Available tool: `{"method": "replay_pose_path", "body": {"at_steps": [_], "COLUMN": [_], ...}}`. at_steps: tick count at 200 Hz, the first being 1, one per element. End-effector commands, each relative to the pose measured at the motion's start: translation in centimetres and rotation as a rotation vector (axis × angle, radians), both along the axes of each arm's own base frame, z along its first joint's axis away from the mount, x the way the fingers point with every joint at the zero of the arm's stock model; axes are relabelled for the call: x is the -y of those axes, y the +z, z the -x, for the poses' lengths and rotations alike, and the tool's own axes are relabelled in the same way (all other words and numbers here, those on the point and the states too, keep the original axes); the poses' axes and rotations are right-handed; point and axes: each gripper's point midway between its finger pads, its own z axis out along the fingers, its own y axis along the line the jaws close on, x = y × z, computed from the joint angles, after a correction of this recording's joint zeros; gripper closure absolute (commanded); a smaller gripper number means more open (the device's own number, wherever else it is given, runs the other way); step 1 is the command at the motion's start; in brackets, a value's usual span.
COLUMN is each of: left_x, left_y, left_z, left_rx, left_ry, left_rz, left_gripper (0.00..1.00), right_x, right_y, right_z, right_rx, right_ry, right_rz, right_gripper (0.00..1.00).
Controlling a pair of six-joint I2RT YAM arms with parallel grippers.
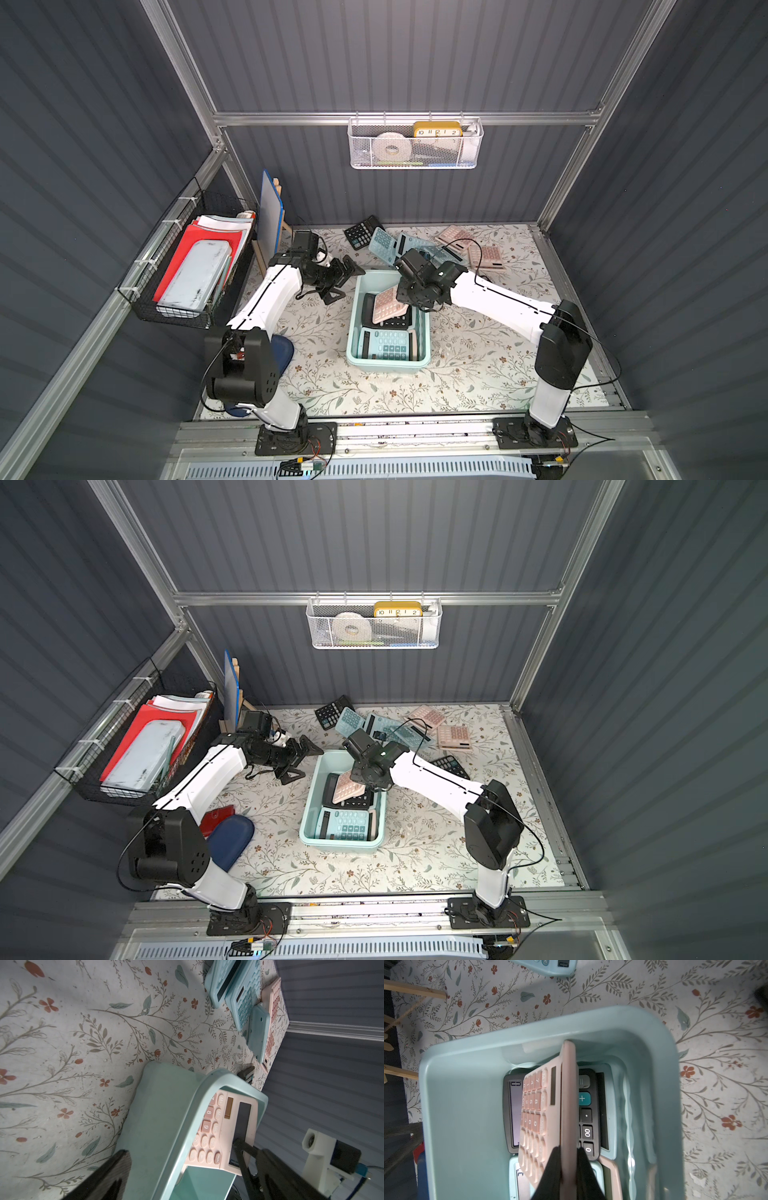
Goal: Put the calculator in the storage box
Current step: Place the calculator in the storage box.
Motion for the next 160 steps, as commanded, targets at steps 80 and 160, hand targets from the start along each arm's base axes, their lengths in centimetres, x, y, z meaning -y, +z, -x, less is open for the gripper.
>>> {"method": "replay_pose_path", "body": {"at_steps": [80, 160], "left_x": [0.0, -0.1], "left_y": [0.8, 0.6], "left_z": [0.5, 0.8], "left_rx": [0.017, 0.015], "left_ry": [-0.010, -0.004], "left_rz": [0.013, 0.007], "left_gripper": [0.01, 0.01], "right_x": [1.8, 3.6], "right_y": [1.0, 4.5], "right_z": [-0.5, -0.7], "right_rx": [0.026, 0.115], "right_ry": [-0.035, -0.014], "right_rz": [0.092, 0.133], "right_gripper": [0.71, 0.63]}}
